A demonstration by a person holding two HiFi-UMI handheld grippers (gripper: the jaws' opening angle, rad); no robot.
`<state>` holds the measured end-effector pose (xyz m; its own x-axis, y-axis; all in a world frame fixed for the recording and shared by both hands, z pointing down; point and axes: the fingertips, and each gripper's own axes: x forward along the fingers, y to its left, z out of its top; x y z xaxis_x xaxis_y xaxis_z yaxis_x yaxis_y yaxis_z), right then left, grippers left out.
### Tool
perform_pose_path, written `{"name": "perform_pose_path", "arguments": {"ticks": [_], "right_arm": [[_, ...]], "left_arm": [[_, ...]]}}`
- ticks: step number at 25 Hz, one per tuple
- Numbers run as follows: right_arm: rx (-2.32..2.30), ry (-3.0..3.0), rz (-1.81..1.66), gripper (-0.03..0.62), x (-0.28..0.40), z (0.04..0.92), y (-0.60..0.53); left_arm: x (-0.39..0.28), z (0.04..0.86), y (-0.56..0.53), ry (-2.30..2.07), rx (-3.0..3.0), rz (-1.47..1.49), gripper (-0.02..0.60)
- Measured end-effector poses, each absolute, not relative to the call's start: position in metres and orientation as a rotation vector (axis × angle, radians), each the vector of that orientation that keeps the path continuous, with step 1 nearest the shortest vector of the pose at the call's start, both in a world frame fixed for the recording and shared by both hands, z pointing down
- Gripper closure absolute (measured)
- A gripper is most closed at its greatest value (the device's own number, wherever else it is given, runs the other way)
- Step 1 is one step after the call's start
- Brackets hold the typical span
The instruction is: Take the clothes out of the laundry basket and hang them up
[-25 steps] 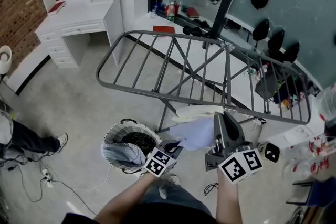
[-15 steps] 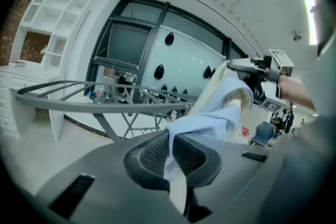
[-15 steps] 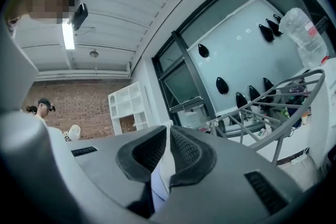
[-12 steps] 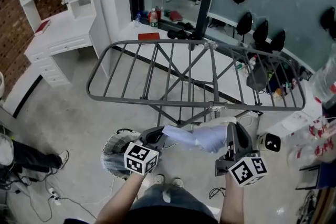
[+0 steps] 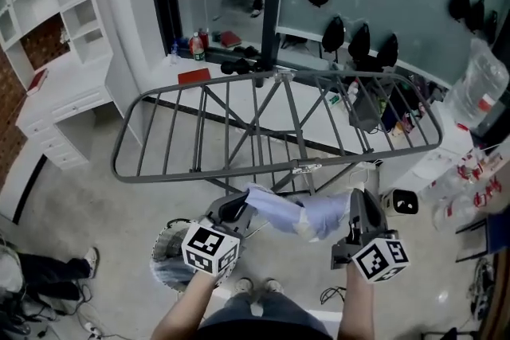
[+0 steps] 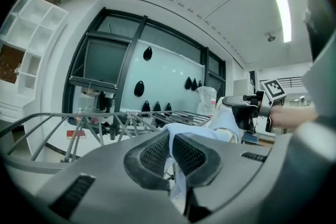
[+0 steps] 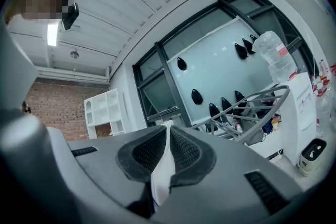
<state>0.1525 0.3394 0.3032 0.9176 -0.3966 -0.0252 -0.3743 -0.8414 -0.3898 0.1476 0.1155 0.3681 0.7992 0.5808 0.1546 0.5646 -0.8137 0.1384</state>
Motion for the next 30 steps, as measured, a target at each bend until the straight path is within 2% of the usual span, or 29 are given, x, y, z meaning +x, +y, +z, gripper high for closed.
{"name": "perform_pose_path", "arguments": {"ticks": [20, 30], "right_arm": [[-2.756, 0.187, 0.05, 0.576, 0.121, 0.289, 0.407], [-2.758, 0.162, 0.104, 0.574, 0.187, 0.273, 0.471]], "left_arm": [[0.163, 0.335, 0.211, 1.415, 2.706, 0.197, 0.554], [0.228, 0.319, 0.292, 1.49, 2.659, 0.154, 0.554]]}}
